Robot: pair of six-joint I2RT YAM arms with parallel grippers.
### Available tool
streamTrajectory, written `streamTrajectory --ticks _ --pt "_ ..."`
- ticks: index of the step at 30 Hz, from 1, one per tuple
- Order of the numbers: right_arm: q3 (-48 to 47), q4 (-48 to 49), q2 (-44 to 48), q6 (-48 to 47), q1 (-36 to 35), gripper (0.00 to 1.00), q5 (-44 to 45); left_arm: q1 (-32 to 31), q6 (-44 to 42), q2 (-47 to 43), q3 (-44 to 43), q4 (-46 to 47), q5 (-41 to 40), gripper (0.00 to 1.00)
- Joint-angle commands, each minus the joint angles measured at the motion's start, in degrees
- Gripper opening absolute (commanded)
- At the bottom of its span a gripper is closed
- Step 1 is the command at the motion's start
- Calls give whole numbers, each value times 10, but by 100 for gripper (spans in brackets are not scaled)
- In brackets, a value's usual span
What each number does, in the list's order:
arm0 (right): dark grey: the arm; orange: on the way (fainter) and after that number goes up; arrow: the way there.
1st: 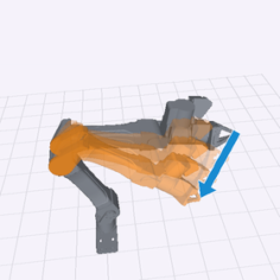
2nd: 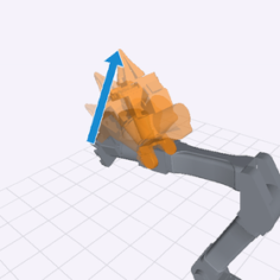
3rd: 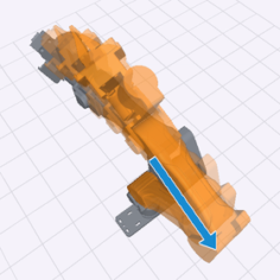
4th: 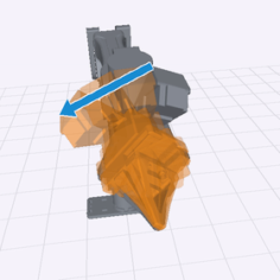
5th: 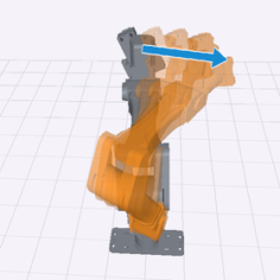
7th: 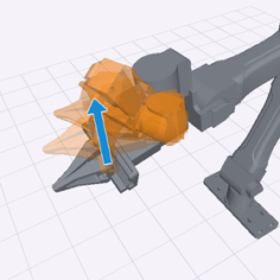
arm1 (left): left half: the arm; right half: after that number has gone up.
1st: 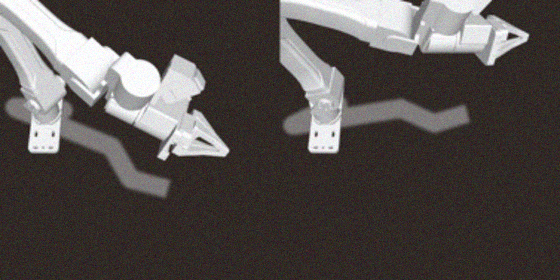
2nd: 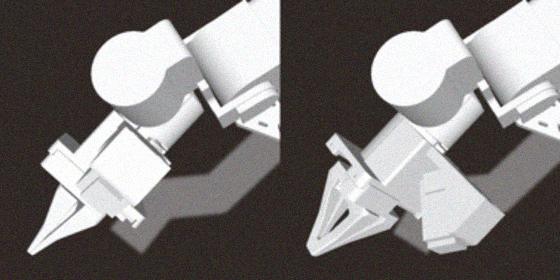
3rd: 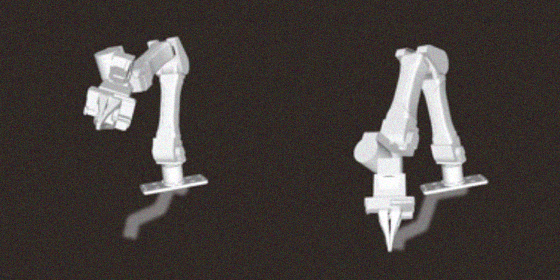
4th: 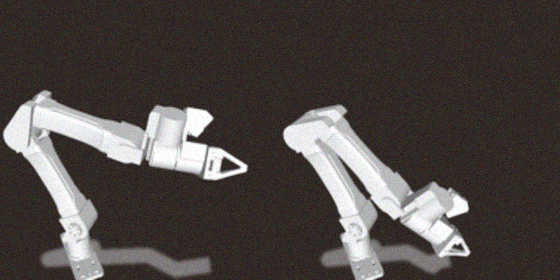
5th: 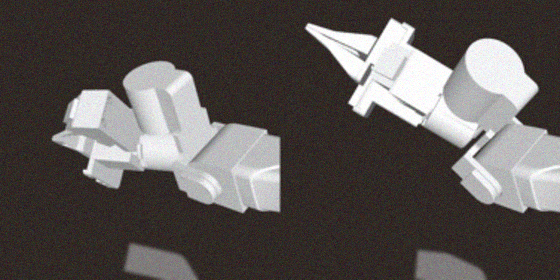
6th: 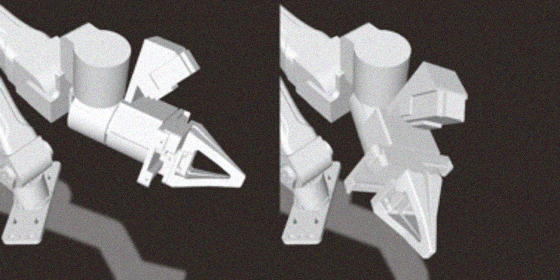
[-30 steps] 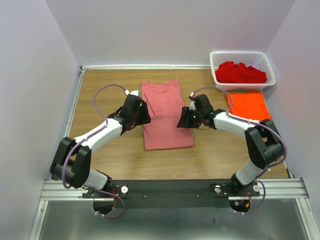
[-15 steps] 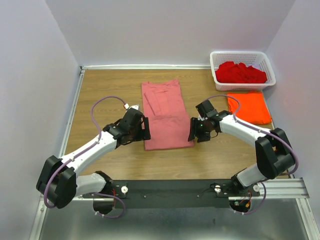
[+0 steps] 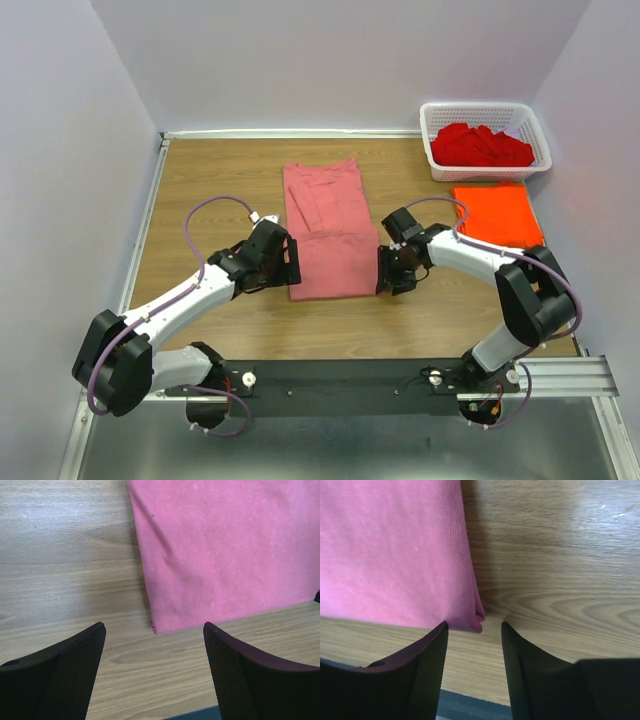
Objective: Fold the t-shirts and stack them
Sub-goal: Fold the tshirt
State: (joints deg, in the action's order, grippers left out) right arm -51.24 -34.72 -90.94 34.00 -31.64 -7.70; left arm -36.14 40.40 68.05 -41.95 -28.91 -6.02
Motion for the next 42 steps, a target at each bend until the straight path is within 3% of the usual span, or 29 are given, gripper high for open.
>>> streamTrajectory --ticks 1,7,23,29,35,42 --pt "4 -13 -16 12 -18 53 52 -6 7 0 10 -4 -28 86" --pt "12 -13 -27 32 -28 49 109 -10 5 -1 10 -11 -47 86" --pt "-18 -27 -81 65 -66 46 149 -15 -13 3 13 -9 -43 86" --pt "-20 -29 -124 75 -82 35 148 -14 -27 28 9 -6 -26 86" --pt "-1 -27 -144 78 -88 16 152 -16 -23 37 18 0 -18 85" --pt "4 -27 -135 74 -89 1 144 -17 -6 59 17 2 -16 82"
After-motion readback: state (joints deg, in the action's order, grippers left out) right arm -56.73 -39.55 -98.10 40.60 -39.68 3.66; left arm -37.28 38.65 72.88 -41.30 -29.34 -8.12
